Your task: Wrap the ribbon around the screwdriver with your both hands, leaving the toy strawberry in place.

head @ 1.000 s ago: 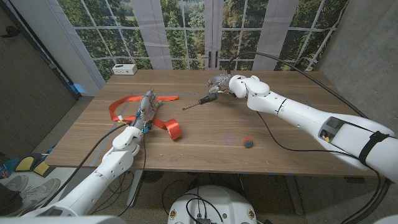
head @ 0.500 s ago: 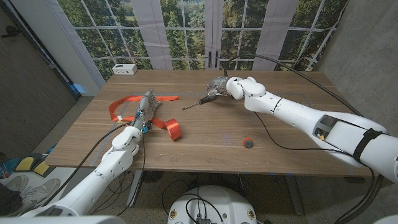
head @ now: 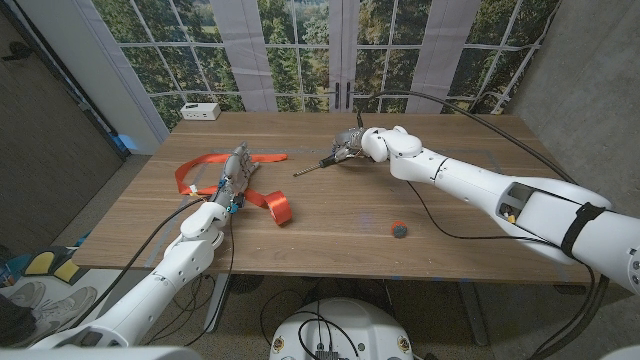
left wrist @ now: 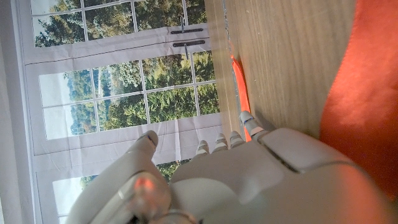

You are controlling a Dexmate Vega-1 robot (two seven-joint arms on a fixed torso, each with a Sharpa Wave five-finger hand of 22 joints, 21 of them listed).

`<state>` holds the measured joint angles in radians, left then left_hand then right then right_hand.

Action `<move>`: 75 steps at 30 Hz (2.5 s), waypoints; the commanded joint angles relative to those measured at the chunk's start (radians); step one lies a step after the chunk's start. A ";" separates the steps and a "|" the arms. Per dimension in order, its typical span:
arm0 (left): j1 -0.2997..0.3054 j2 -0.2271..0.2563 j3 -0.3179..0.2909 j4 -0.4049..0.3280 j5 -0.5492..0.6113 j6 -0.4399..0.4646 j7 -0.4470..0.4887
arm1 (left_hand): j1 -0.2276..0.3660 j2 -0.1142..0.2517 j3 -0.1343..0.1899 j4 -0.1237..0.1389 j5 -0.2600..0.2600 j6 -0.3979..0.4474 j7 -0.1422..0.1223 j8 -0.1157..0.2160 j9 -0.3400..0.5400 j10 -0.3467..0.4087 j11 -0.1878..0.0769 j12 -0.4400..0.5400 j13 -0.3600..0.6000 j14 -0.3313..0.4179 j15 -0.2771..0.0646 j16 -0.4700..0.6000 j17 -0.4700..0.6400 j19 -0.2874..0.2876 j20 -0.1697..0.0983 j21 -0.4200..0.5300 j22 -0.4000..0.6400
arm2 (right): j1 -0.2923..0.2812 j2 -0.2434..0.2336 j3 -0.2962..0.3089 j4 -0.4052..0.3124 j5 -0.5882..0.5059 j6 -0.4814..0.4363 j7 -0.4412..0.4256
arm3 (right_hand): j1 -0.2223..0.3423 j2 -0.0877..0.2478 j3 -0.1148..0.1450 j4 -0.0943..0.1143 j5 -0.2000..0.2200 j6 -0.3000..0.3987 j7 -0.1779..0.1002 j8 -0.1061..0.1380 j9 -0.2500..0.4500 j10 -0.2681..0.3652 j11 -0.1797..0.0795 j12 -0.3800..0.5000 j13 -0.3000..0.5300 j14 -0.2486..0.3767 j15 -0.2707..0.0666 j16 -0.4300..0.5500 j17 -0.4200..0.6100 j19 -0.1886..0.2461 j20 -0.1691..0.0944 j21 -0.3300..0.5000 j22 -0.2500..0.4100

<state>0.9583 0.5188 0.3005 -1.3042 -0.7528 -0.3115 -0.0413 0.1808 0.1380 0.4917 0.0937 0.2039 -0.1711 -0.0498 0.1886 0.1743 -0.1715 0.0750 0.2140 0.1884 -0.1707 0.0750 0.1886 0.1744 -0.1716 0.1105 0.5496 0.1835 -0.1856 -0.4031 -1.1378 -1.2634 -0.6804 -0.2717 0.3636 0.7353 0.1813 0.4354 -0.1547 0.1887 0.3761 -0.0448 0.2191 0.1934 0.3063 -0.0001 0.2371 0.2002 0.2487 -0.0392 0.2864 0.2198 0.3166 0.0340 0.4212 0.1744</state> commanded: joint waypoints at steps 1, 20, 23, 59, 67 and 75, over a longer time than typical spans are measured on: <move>0.004 0.003 0.001 -0.009 0.001 0.009 0.010 | -0.005 -0.007 0.000 -0.006 -0.004 -0.101 -0.004 -0.003 0.004 -0.172 0.007 -0.002 0.004 -0.172 0.007 -0.002 0.004 -0.158 0.004 -0.004 0.006 | 0.016 0.021 -0.049 0.056 -0.048 -0.019 -0.017 | 0.047 -0.003 0.020 -0.015 0.006 0.031 -0.009 0.002 0.001 0.021 -0.011 0.004 0.003 0.024 -0.035 0.009 -0.002 0.023 -0.003 -0.002 0.002; 0.002 0.006 0.003 -0.017 0.001 0.017 0.010 | -0.009 -0.008 -0.001 -0.006 -0.004 -0.102 -0.005 -0.004 0.004 -0.172 0.009 -0.003 0.004 -0.172 0.007 -0.002 0.004 -0.158 0.005 -0.009 0.007 | 0.005 0.010 -0.089 0.049 -0.145 -0.036 -0.060 | 0.311 -0.041 0.002 -0.022 0.006 0.417 -0.039 0.092 0.005 0.380 -0.042 0.114 0.028 0.337 -0.136 0.189 0.077 0.156 -0.037 0.026 0.008; 0.005 0.011 0.002 -0.026 0.000 0.019 0.007 | -0.010 -0.008 -0.001 -0.006 -0.003 -0.103 -0.005 -0.004 0.004 -0.171 0.010 -0.002 0.004 -0.172 0.007 -0.001 0.004 -0.157 0.005 -0.009 0.007 | 0.001 0.008 -0.079 0.050 -0.134 -0.028 -0.061 | 0.361 -0.046 -0.022 -0.015 0.006 0.566 -0.031 0.144 0.016 0.519 -0.039 0.190 0.054 0.440 -0.167 0.259 0.131 0.174 -0.046 0.035 0.010; 0.151 0.211 0.033 -0.383 0.426 0.058 0.280 | 0.144 -0.037 0.043 -0.190 -0.029 -0.004 -0.002 0.018 0.006 -0.004 0.007 0.040 0.011 0.020 0.040 0.027 0.007 -0.062 0.083 -0.014 0.012 | -0.165 -0.122 0.052 -0.239 -0.173 -0.137 -0.109 | 0.371 -0.028 -0.035 0.008 0.013 0.609 -0.007 0.185 0.048 0.594 -0.030 0.260 0.099 0.509 -0.164 0.276 0.181 0.192 -0.055 0.050 0.012; 0.160 0.286 0.022 -0.431 0.494 0.072 0.244 | 0.159 -0.039 0.044 -0.209 -0.030 0.023 -0.005 0.021 0.006 0.025 0.013 0.047 0.012 0.052 0.036 0.031 0.007 -0.056 0.081 -0.017 0.013 | -0.204 -0.140 0.088 -0.292 -0.177 -0.157 -0.135 | 0.372 -0.029 -0.035 0.009 0.014 0.608 -0.005 0.188 0.051 0.594 -0.029 0.265 0.104 0.513 -0.165 0.273 0.187 0.191 -0.056 0.051 0.012; 0.155 0.362 0.017 -0.472 0.545 0.098 0.183 | 0.174 -0.046 0.040 -0.232 -0.031 0.092 0.002 0.030 0.006 0.087 -0.025 0.060 0.011 0.100 0.033 0.035 0.007 -0.020 0.085 -0.013 0.011 | -0.232 -0.149 0.108 -0.325 -0.192 -0.182 -0.143 | 0.373 -0.029 -0.034 0.010 0.014 0.609 -0.006 0.191 0.050 0.594 -0.029 0.270 0.109 0.514 -0.164 0.266 0.189 0.192 -0.055 0.053 0.011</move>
<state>1.1088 0.7884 0.3263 -1.7153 -0.2863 -0.2448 0.1929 0.3419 0.0963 0.5322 -0.1276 0.1730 -0.0998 -0.0521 0.2081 0.1793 -0.0998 0.0749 0.2669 0.1980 -0.0926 0.1056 0.2155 0.1794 -0.1771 0.1878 0.5294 0.1933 -0.3781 -0.5359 -1.0604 -1.5361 -0.8569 -0.4244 0.2340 1.0714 0.1060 0.3942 -0.1589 0.1973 0.7742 -0.0533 0.3883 0.2299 0.7947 0.0265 0.4930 0.2353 0.7561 -0.0783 0.5543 0.4061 0.5005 -0.0178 0.4687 0.1839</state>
